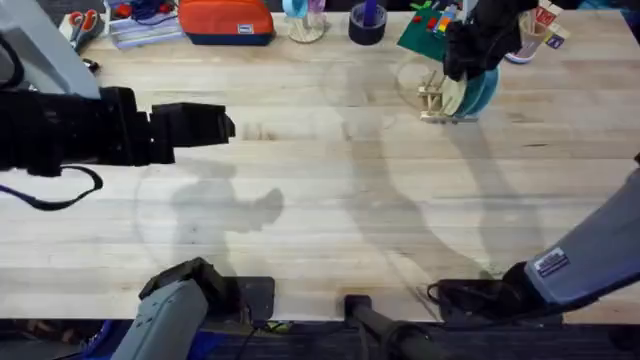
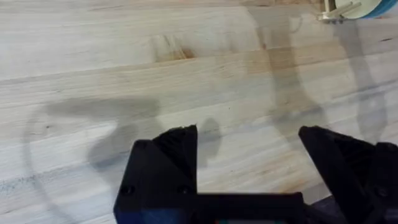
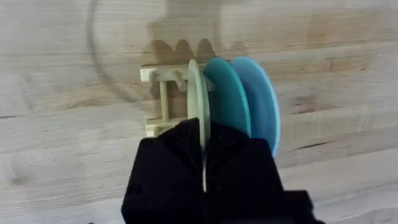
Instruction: Pick up the plates from the table one by one and place each into a slot on the dish rack.
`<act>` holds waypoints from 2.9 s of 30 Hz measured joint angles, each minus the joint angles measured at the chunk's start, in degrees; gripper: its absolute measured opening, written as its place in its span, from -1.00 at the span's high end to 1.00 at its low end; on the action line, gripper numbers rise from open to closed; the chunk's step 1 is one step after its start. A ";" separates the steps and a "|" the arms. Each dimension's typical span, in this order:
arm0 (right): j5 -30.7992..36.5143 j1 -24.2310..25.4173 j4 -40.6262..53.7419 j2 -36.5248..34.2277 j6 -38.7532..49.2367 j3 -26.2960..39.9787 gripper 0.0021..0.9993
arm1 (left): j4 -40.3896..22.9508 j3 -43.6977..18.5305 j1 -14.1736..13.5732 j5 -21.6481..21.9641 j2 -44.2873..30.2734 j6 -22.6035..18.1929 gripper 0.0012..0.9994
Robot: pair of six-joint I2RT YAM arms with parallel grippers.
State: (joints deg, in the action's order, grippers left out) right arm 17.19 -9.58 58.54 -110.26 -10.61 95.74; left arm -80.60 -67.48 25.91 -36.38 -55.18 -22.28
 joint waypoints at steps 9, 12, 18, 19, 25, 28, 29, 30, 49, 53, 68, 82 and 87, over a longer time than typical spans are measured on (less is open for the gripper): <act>-0.06 0.01 1.09 -0.02 0.17 -0.02 0.73 | 0.00 0.00 0.00 0.00 0.00 0.00 -0.99; -0.07 0.00 1.11 -0.02 0.17 -0.02 0.71 | 0.00 0.00 0.00 0.00 0.00 0.00 -0.99; -0.07 0.00 1.11 -0.02 0.16 -0.02 0.67 | 0.00 0.00 0.00 0.00 0.00 0.00 -0.99; -0.07 0.00 1.14 -0.02 0.17 -0.02 0.66 | 0.00 0.00 0.00 -0.01 0.00 0.00 -0.99; -0.06 0.00 1.53 -0.02 0.17 -0.02 0.62 | 0.00 0.00 0.00 0.00 0.00 0.00 -0.99; -0.06 0.01 2.93 -0.02 0.17 0.44 0.60 | 0.00 0.00 0.00 0.00 0.00 0.00 -0.99; -0.04 0.02 3.49 -0.02 0.17 0.93 0.60 | 0.00 0.00 0.00 0.00 0.00 0.00 -0.99; -0.04 0.02 4.00 0.00 0.17 1.64 0.59 | 0.00 0.00 0.00 0.00 0.00 0.00 -0.99; -0.04 0.02 10.19 4.02 0.17 8.04 0.54 | 0.00 0.00 0.00 0.00 0.00 0.00 -0.99; -0.02 0.02 10.38 7.30 0.17 8.26 0.52 | 0.00 0.00 0.00 0.00 0.00 0.00 -0.99; -0.07 0.02 14.36 16.33 0.37 8.37 -0.99 | 0.00 0.00 0.00 0.00 0.00 0.00 -0.99; -2.74 0.02 18.79 25.16 0.35 8.37 -0.99 | 0.00 0.00 0.00 0.00 0.00 0.00 -0.99; -3.56 0.02 20.77 27.20 0.35 8.37 -0.99 | 0.00 0.00 0.00 0.00 0.00 0.00 -0.99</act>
State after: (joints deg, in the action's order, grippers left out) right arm 13.63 -9.56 79.31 -83.06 -10.26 104.12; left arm -80.60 -67.48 25.91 -36.38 -55.18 -22.28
